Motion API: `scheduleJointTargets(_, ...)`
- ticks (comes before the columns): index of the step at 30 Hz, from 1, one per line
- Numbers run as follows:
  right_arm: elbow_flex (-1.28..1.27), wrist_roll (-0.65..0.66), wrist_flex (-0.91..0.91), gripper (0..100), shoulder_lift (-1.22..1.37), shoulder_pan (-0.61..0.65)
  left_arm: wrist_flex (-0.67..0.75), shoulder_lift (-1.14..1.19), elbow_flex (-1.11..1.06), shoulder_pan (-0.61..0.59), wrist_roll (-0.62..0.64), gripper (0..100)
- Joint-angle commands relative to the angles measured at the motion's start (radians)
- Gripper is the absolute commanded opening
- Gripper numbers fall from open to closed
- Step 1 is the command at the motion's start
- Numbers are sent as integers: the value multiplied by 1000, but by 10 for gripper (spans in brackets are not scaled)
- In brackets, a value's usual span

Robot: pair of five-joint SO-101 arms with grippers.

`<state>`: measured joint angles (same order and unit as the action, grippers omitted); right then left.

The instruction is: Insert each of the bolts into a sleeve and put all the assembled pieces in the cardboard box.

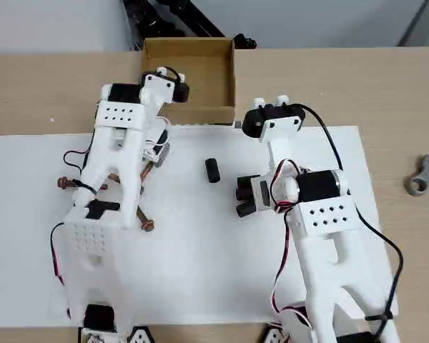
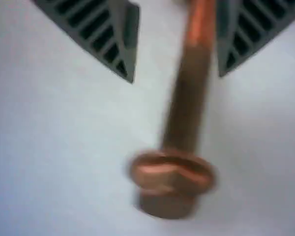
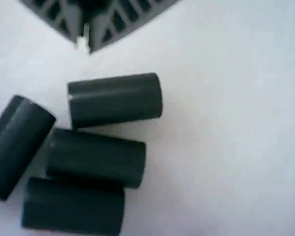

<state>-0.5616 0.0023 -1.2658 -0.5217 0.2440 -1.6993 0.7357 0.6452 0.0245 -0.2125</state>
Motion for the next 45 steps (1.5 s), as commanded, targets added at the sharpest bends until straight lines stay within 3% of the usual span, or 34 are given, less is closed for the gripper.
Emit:
scheduleJointTargets(1,43,-9,-1,9,1,-7,48,48,8,-40,-9,105)
scheduleJointTargets(15,41,-9,1,7,2,-7,17,256,220,-38,-8,99)
scheduleJointTargets(19,44,-11,2,7,2,-5,-8,269,236,-48,-8,0)
scheduleJointTargets(25,66,-11,4,8,12,27,-11,249,239,-68,17,6)
scheduleJointTargets(36,436,-160,-15,9,427,171,-51,-84,197,-69,133,6)
scheduleJointTargets(45,832,-239,-159,9,786,214,-17,-493,-130,-69,180,6)
